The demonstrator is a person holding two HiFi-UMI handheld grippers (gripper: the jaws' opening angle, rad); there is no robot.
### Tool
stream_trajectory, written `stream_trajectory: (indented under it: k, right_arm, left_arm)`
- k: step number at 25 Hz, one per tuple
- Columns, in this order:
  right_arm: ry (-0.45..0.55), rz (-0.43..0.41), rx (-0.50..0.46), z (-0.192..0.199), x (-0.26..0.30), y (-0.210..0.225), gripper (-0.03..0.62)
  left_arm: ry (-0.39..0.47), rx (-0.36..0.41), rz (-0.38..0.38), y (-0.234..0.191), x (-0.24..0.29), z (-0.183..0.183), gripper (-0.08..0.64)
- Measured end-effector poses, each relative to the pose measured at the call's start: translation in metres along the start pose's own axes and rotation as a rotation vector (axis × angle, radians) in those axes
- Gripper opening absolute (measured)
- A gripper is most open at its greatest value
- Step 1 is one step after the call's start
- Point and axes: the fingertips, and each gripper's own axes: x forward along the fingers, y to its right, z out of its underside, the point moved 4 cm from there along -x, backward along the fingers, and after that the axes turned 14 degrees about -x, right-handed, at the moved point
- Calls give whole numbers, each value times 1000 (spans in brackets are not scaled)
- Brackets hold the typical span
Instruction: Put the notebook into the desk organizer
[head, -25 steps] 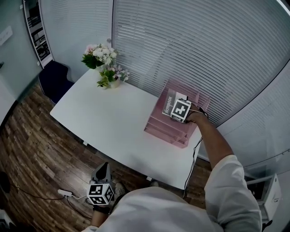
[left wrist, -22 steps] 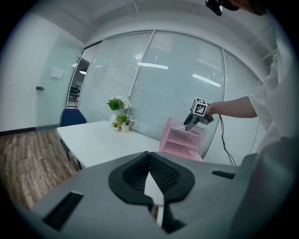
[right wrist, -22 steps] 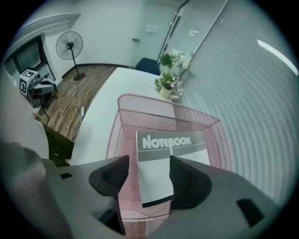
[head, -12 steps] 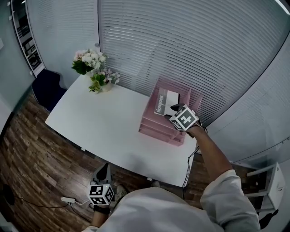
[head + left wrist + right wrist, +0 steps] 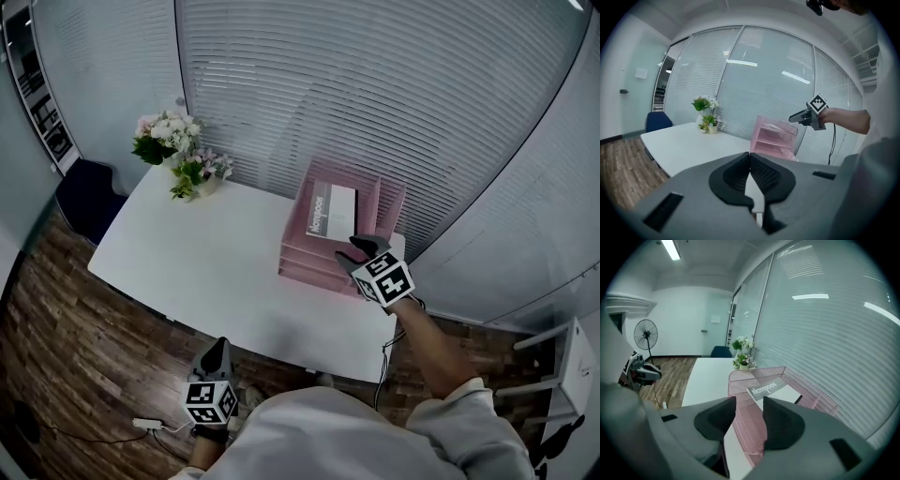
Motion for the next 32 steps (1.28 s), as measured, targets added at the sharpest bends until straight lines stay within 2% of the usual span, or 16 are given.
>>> stream_trajectory:
  k: [16, 22, 32]
  right_arm:
    - [230, 137, 141, 26, -54, -41, 146]
    - [280, 187, 191, 37, -73, -55, 122]
    - [319, 266, 285, 65, -106, -79, 42]
  left_arm:
    - [-15, 20, 11, 13, 9, 1, 9]
    - [-19, 27, 18, 18, 13, 1, 9]
    - [-28, 36, 31, 24, 19, 3, 9]
